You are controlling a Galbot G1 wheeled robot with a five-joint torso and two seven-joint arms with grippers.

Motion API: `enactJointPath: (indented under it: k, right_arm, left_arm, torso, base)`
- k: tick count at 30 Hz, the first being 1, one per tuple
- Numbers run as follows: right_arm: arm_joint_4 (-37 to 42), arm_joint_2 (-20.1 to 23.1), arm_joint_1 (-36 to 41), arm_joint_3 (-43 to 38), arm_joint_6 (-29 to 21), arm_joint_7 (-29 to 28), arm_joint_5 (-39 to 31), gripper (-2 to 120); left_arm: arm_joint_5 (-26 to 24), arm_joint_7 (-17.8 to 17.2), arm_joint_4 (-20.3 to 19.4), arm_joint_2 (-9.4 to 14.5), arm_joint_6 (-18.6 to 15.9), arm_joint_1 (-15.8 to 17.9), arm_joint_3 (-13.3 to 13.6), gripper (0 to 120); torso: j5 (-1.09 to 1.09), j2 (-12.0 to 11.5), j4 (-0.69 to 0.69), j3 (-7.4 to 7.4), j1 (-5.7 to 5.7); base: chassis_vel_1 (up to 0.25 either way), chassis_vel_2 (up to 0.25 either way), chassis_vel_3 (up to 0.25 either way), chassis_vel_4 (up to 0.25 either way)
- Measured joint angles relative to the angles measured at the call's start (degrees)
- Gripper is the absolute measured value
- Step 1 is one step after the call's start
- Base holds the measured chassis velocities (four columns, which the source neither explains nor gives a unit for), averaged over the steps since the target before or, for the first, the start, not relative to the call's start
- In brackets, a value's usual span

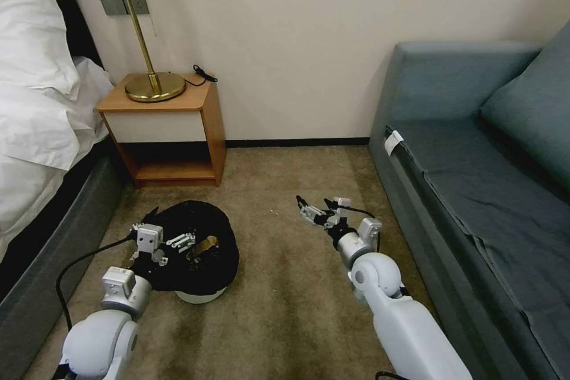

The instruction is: Pick up the trash bin, then pick up the garbage on the floor and place it into the trash bin.

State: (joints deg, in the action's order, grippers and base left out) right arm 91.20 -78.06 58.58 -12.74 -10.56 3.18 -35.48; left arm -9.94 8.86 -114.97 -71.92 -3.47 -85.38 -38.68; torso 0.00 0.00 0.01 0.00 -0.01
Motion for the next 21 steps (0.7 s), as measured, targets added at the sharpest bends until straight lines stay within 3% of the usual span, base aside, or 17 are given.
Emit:
enactJointPath:
  k: [12,21]
  right_arm:
    - [-4.1,-1.3,1.2,-3.3,3.9,5.5,4.4,100]
    - [-4.5,-2.5,1.9,-3.7,4.6,6.2,6.0,100]
  left_arm:
    - [1.8,1.8,3.1,-2.4,6.3,-0.7,1.0,100]
    - [2.6,1.4,4.1,-3.1,7.3,-0.9,1.9,100]
  torso:
    - [0.0,0.0,-0.01,0.0,0.0]
    - [0.0,0.0,0.0,0.0,0.0]
  base:
    - [0.0,0.0,0.0,0.0]
    - [0.0,0.0,0.0,0.0]
